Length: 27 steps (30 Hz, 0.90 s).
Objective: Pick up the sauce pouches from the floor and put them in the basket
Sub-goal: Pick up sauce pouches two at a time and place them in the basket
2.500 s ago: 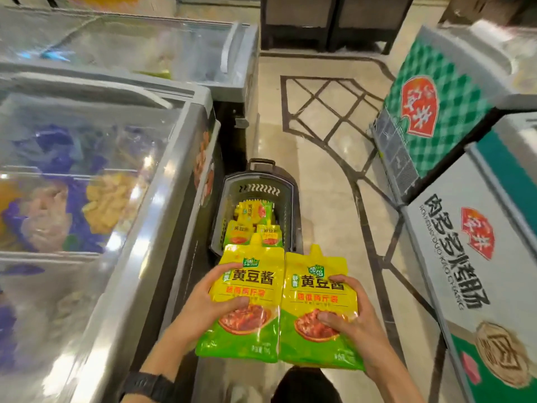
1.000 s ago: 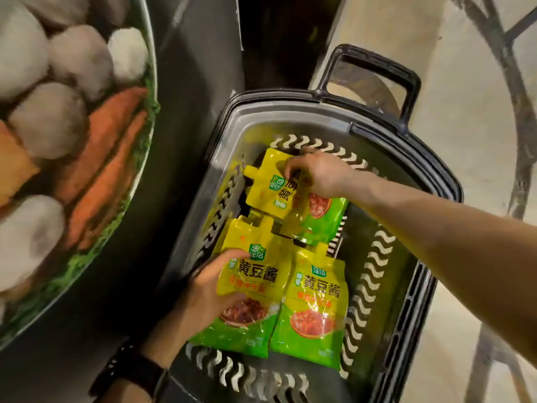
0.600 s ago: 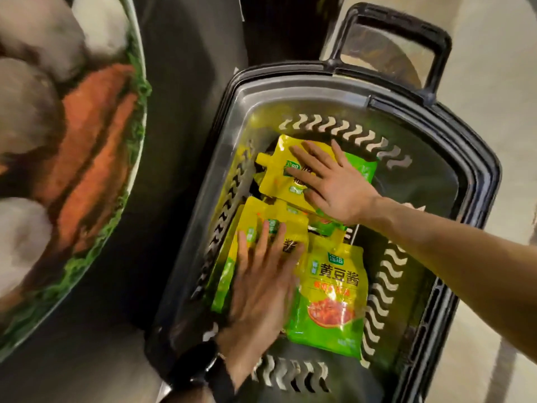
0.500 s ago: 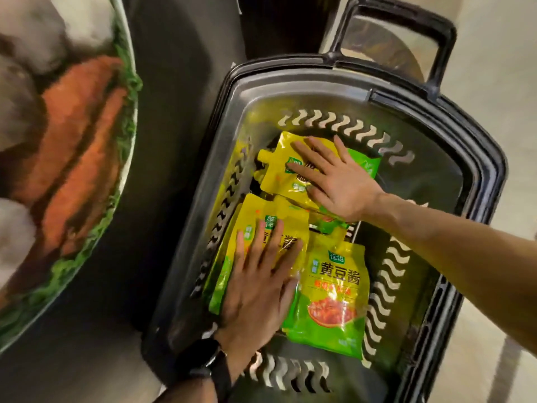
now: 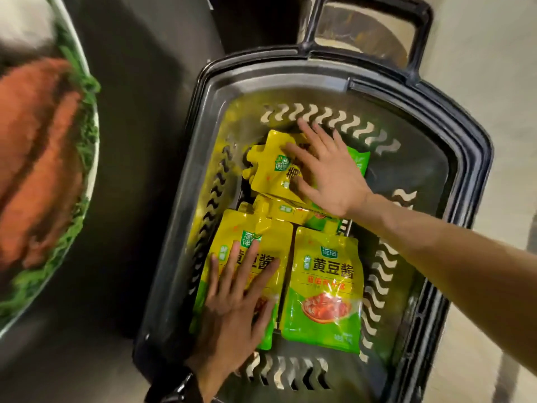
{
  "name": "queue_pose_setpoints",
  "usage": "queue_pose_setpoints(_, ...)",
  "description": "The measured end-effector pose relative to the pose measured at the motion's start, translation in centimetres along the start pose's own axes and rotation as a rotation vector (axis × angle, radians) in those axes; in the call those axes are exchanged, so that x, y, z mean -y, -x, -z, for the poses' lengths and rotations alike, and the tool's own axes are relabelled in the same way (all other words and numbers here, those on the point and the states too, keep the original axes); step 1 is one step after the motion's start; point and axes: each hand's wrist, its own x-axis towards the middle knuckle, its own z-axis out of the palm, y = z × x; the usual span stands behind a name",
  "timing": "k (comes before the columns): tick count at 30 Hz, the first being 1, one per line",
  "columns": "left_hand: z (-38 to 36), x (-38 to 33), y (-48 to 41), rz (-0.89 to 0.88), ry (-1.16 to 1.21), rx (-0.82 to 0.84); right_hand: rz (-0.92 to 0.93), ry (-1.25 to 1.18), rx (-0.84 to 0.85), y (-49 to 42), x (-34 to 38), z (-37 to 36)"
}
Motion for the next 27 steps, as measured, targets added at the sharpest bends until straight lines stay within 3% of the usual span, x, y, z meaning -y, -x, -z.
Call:
queue_pose_setpoints(3,0.3,-0.1,-0.2,0.000,-0.022,0.006,-0.186,-0.066,-0.006,0.6,1.2,-1.0)
queue_pose_setpoints(7,0.1,0.1,-0.4,0.004,-0.039,-0.007,-0.039,0.043,0.101,0.2,1.6,-1.2)
queue_pose_setpoints(12,-0.2,0.4,0.1,-0.014,-0.033,-0.038,0.015,0.094,0.011,0.6,2.2,-1.9)
queue_pose_setpoints(19,-0.5,1.7,1.0,-0.017,-0.022,-0.084,0.098,0.115,0.034,-0.2,2.2,-1.7)
queue_pose_setpoints(27,1.7,0.1,-0.7,0.051,-0.084,0.069,0.078,0.072,0.088,2.3,1.5,1.0)
